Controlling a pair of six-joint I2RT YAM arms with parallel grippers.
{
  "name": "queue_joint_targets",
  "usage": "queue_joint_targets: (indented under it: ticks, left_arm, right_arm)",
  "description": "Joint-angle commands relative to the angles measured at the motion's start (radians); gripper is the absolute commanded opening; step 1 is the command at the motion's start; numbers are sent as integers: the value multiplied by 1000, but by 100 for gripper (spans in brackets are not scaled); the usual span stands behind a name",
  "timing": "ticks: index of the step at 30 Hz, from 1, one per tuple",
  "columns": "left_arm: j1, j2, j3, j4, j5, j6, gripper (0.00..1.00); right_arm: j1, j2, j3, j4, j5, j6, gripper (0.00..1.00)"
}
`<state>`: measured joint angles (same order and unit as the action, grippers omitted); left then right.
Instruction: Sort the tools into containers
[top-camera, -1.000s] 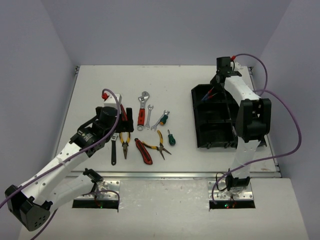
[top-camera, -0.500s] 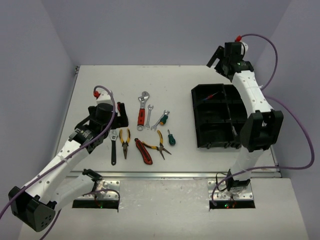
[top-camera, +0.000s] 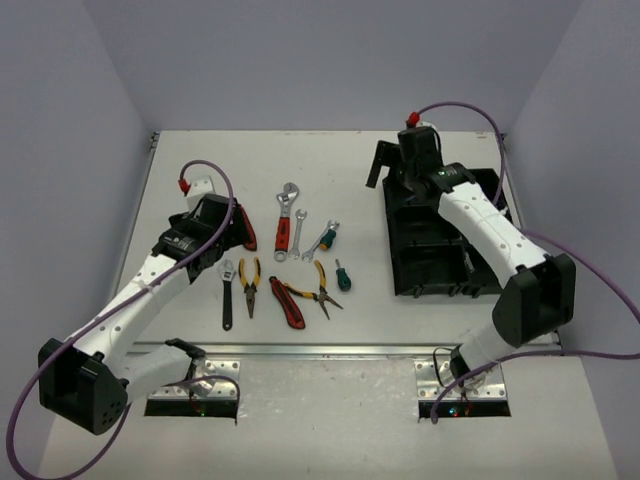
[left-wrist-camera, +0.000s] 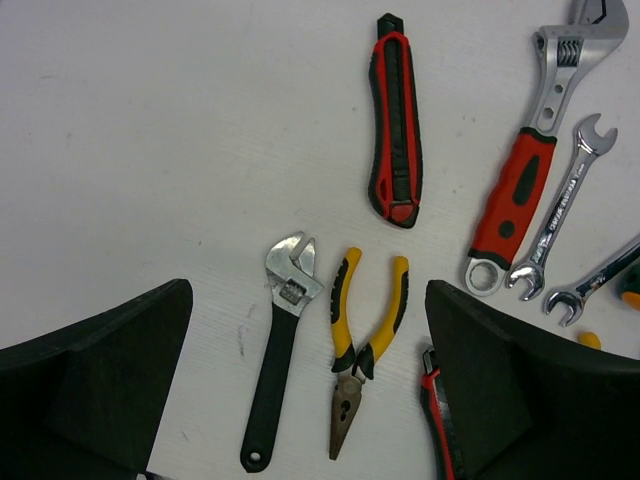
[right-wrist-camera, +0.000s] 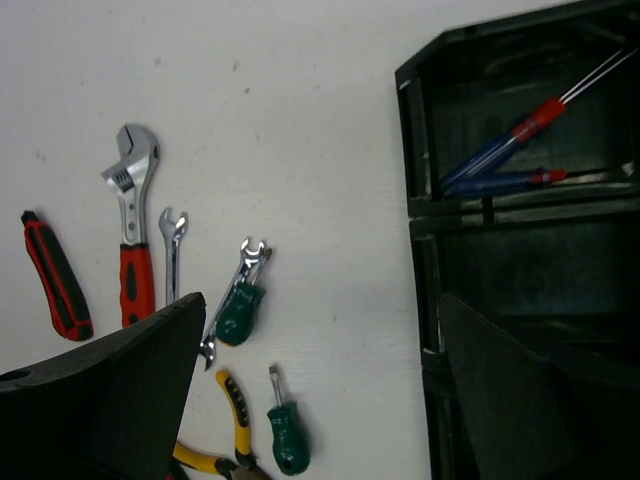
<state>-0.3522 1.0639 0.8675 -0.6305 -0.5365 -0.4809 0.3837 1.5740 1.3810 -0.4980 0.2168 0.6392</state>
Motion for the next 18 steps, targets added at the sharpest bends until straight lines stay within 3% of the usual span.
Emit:
queue_joint_targets:
  ticks: [1, 6, 13, 18]
  left_arm:
    - [10, -82, 7, 44, -26, 15, 100]
    - [10, -100, -32, 94, 114, 70, 100]
    - [10, -73, -24, 87, 191, 84, 100]
    - [10, -119, -33, 100, 209, 91, 100]
  right_arm:
    - [129, 105, -9, 73, 2, 170, 99]
    - [214, 238, 20, 86, 60, 276, 95]
    - [303, 396, 99, 27, 151, 386, 88]
    - [307, 453, 62, 86, 155, 413, 76]
